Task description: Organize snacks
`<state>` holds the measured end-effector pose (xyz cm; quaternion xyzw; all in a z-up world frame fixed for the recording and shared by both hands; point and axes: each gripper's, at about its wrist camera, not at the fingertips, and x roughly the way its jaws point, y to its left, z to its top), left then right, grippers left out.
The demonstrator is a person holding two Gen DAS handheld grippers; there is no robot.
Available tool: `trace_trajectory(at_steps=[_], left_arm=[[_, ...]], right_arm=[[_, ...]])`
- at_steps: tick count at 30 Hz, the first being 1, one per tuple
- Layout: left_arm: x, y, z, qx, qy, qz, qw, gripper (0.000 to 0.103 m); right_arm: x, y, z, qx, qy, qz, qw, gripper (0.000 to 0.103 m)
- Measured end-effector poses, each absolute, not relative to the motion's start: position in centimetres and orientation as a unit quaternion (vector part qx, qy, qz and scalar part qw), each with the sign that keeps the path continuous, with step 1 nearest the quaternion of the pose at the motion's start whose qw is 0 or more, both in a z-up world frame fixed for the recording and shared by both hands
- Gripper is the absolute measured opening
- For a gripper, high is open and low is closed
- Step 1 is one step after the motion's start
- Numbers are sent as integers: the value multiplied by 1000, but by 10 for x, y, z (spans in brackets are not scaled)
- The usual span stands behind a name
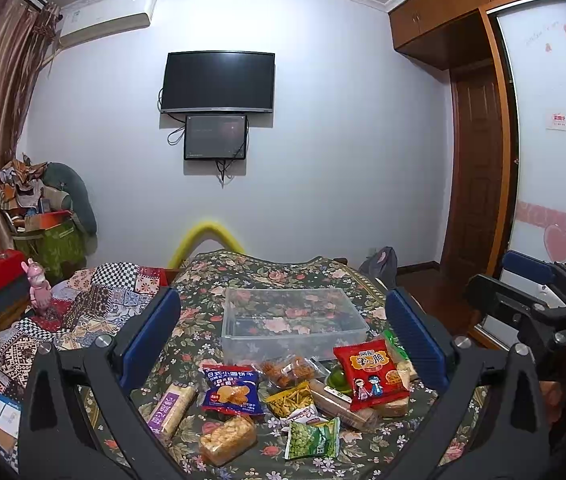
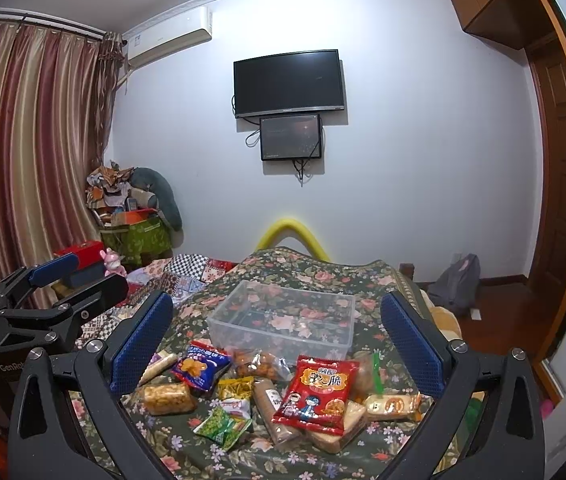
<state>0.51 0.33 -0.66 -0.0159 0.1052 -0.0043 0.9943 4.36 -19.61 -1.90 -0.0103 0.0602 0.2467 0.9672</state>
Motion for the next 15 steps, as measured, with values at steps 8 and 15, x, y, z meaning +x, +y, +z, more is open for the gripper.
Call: trace_trajectory(at_steps=[8, 15], left_arm=[[5, 3, -6, -16, 106, -5, 994, 103], [6, 3, -8, -16, 108, -7, 994, 103]], right_arm=[[45, -198, -18, -7, 57, 244, 968, 103], [46, -200, -19, -6, 58, 244, 968, 103]])
